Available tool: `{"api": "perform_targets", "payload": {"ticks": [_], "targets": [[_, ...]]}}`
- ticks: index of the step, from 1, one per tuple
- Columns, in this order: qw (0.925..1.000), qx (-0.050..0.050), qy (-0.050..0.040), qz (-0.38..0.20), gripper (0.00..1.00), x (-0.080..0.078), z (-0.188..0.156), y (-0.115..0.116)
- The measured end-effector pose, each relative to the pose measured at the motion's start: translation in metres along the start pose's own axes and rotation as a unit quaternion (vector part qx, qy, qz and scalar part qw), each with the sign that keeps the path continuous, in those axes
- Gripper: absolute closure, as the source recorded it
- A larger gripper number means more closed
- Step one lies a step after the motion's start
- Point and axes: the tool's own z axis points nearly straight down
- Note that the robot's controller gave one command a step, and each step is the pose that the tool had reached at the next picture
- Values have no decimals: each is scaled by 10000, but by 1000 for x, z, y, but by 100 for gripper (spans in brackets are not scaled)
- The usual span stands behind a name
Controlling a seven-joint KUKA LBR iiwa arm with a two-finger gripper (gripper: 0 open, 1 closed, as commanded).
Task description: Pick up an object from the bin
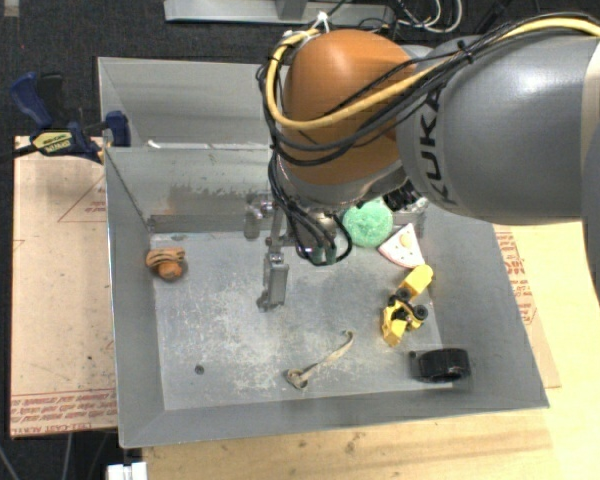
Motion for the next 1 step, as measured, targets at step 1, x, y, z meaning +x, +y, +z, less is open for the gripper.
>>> {"api": "perform_targets", "payload": {"ticks": [1], "targets": [[10000,-9,-41,18,0,-1,-5,-1]]}}
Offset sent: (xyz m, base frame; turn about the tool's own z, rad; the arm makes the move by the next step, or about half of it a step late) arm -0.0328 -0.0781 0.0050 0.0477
